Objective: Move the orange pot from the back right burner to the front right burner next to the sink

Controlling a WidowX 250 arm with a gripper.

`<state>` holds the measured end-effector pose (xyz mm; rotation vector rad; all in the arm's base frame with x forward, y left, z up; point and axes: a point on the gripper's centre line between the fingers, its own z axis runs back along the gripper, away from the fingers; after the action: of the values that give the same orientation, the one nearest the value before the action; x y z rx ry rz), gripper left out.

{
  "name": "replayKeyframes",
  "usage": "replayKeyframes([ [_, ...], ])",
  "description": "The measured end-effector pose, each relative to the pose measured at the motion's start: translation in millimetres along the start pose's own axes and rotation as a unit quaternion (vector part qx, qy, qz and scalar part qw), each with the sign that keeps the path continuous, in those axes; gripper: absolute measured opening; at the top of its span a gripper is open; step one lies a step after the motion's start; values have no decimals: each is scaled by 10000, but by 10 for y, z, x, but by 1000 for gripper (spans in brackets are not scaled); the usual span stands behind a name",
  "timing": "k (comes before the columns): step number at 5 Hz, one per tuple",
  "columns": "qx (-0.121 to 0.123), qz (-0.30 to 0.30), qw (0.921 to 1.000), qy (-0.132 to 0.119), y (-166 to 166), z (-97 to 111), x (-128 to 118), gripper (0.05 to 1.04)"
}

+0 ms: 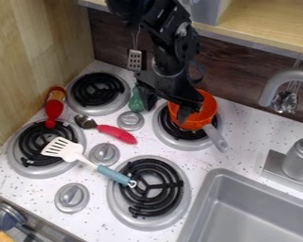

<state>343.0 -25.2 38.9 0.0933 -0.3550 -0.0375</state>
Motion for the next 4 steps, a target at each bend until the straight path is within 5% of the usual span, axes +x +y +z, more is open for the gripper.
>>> replayKeyframes([
  [1, 27, 23, 9999, 139, -2, -87, -63, 999],
  [3, 298, 849, 9954, -323, -465, -295, 29, 999],
  [4, 166, 1117, 9935, -173, -682, -332, 152, 999],
])
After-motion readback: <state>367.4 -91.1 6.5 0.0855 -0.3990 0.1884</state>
